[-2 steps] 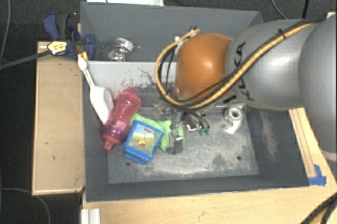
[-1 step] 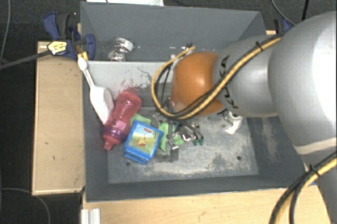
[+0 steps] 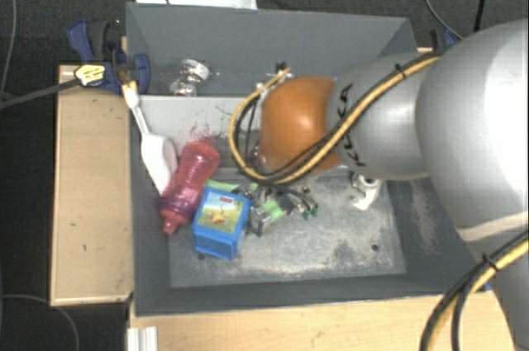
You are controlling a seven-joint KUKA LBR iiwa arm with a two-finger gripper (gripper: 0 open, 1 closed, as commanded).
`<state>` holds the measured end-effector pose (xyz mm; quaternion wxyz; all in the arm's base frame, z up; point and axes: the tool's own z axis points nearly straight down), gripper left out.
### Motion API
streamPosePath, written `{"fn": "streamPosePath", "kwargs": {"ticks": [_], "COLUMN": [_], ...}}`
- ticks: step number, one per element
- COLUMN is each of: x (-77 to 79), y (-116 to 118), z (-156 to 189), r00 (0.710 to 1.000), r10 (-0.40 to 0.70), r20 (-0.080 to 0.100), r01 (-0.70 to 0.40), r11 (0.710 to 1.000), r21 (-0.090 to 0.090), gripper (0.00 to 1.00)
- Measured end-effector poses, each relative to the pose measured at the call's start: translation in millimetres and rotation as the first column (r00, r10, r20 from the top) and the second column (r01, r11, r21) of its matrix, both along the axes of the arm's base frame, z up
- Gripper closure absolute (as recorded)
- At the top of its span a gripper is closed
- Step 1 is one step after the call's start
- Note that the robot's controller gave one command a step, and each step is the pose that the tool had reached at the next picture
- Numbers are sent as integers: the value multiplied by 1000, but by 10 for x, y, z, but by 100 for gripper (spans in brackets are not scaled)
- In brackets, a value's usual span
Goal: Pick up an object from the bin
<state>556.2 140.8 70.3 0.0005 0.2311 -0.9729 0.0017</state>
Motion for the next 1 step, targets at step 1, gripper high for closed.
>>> {"fn": "streamPosePath", "kwargs": {"ticks": [1], "x": [0], "y": [0], "z": [0], "r00": [1000], "r10": [0], "r20": [0], "r01": [0], "r11": [1000], "r21": [0], "gripper": [100]}}
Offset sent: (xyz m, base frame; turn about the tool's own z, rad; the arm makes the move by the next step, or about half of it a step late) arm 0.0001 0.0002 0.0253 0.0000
